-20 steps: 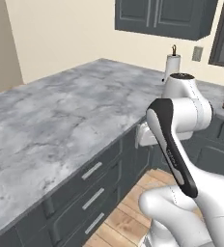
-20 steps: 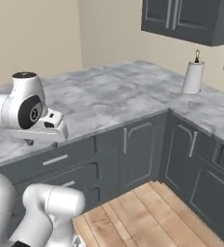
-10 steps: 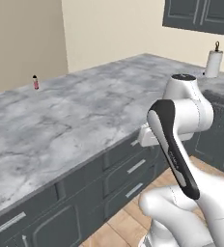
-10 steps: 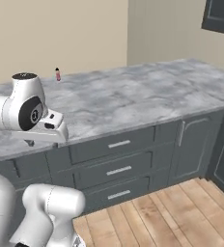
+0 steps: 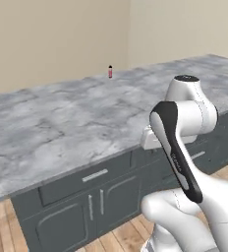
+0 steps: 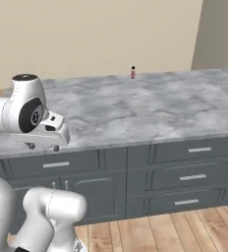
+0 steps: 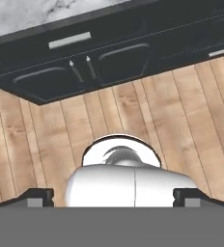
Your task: Place the large bottle from the dining counter next to the other large bottle outside the sink, and place the small bottle from the dining counter next to the other small bottle inside the sink.
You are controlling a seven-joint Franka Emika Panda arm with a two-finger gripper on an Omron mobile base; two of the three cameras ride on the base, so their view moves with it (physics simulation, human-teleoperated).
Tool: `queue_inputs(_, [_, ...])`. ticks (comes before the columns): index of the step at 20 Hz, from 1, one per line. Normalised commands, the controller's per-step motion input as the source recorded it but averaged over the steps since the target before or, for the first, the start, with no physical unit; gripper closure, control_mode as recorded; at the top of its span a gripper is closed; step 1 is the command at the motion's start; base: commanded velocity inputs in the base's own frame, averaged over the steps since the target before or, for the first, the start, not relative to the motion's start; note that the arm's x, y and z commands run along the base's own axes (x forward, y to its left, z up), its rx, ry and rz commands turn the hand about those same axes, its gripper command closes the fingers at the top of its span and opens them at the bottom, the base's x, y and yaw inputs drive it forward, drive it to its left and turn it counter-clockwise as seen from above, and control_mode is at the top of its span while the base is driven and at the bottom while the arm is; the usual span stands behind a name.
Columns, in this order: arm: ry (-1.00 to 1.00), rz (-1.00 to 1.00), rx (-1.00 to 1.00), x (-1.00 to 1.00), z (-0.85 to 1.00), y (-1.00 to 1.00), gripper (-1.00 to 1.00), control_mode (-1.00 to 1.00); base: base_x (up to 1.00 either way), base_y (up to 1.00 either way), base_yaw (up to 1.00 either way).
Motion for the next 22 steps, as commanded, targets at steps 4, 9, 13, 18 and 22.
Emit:
queue_inputs(4, [0.0, 0.0, 0.0, 0.0, 0.0, 0.0, -1.0, 1.0, -0.06, 1.0, 0.11])
queue_inputs(9, [0.0, 0.0, 0.0, 0.0, 0.0, 0.0, -1.0, 1.0, -0.13, 1.0, 0.03])
queue_inputs(13, [0.0, 0.0, 0.0, 0.0, 0.0, 0.0, -1.0, 1.0, -0.01, 1.0, 0.0])
queue_inputs(18, [0.0, 0.0, 0.0, 0.0, 0.0, 0.0, -1.0, 1.0, 0.0, 1.0, -0.01])
queue_inputs(22, [0.0, 0.0, 0.0, 0.0, 0.0, 0.0, -1.0, 1.0, 0.03, 1.0, -0.08])
